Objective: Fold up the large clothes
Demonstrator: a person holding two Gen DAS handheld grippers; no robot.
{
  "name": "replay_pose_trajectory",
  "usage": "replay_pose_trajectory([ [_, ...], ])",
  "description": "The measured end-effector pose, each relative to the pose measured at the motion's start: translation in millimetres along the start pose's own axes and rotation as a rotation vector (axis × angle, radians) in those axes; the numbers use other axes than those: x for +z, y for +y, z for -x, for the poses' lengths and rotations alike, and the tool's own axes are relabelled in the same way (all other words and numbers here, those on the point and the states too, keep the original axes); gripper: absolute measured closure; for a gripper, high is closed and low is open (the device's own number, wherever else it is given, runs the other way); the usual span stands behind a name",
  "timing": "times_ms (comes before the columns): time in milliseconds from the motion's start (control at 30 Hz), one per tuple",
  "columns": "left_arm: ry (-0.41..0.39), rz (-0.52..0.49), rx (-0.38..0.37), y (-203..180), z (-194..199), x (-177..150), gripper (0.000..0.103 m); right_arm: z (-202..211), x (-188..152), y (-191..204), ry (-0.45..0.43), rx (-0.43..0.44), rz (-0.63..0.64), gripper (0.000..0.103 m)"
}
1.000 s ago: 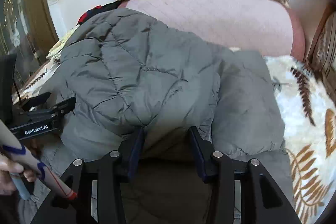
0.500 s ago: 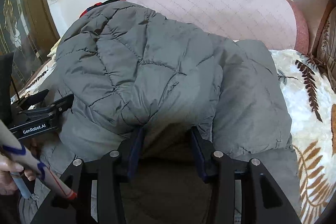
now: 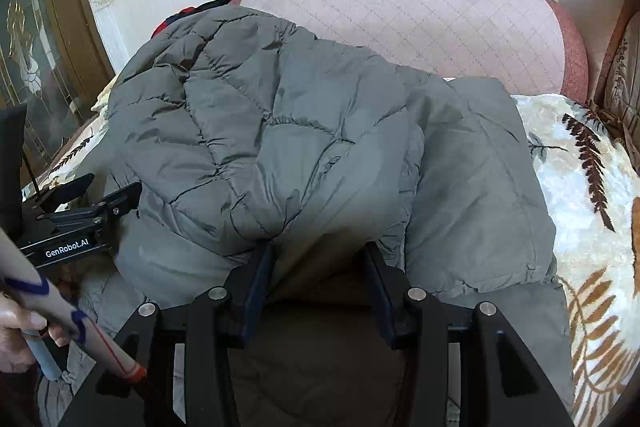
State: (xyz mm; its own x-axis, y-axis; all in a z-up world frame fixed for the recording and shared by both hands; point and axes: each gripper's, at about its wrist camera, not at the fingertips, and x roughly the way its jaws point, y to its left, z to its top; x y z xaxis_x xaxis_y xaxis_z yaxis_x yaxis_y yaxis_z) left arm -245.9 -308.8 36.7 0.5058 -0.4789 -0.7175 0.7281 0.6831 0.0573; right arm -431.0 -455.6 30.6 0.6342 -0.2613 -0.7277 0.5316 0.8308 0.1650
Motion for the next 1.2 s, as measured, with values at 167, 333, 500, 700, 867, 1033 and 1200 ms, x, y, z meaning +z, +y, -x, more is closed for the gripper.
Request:
replay_pose_trajectory([
  [167,0.002,0.004,-0.001,1,-1,-1,0.000,22,13,-3,-0.049,0.027,-0.030,0.053],
  [333,0.001,0.004,0.000,1,-1,-1,0.000,41,22,-8,-0.146,0.002,-0.041,0.053],
  [500,0.002,0.003,0.001,1,-1,-1,0.000,9,11,-20,-0.022,-0.004,-0.075,0.052],
  [700,0.002,0.003,0.001,1,-1,-1,0.000,1,6,-32,0.005,0.023,-0.142,0.045],
  [867,0.001,0.006,-0.001,1,-1,0,0.000,1,7,-30,0.003,0.017,-0.135,0.045],
  [1033,-0.012,0.019,-0.003,4,7,1,0.000,11,8,-27,-0.012,0.022,-0.139,0.045],
  [1200,-0.042,0.013,0.002,3,31,5,0.000,35,16,-18,-0.055,0.026,-0.120,0.045],
])
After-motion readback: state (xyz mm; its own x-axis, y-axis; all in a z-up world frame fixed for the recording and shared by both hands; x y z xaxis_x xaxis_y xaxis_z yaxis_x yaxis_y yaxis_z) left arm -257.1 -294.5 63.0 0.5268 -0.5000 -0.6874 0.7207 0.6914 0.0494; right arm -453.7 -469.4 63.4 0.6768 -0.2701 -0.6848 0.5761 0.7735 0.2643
